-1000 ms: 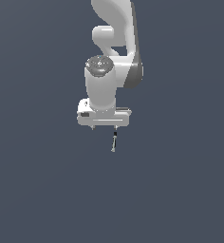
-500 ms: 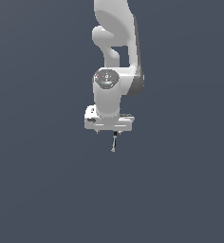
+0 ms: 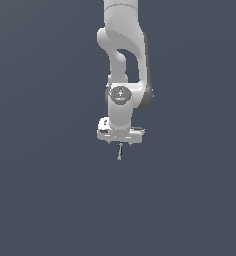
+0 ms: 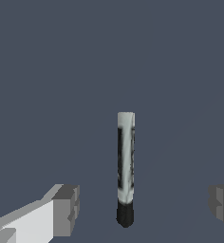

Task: Pick up the object and move it to a goal position.

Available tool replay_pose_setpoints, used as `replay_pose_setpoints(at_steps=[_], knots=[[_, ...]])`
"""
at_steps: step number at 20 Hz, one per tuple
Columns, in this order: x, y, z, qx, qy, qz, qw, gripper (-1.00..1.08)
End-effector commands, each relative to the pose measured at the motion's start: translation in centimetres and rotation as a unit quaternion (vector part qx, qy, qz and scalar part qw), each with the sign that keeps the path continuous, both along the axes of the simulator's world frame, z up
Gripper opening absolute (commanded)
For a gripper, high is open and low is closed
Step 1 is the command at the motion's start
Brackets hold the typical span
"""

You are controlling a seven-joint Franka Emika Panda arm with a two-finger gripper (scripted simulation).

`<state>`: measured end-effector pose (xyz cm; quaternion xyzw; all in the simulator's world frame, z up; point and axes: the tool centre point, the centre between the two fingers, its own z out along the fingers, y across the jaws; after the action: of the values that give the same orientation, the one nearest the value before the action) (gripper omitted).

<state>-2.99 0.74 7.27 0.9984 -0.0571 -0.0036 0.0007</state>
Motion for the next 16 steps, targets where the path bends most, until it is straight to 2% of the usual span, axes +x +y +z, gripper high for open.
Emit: replay_pose_setpoints(at_steps=[1,10,16], knots=[[-0.2,0.3,-0.7,0.000,-0.002,-0.005,1.0000,1.00],[-0.4,0.5,-1.5,0.000,-0.003,-0.007,1.0000,1.00],[-0.5,0.5,-3.9,0.000,-0.003,-0.008,1.0000,1.00]])
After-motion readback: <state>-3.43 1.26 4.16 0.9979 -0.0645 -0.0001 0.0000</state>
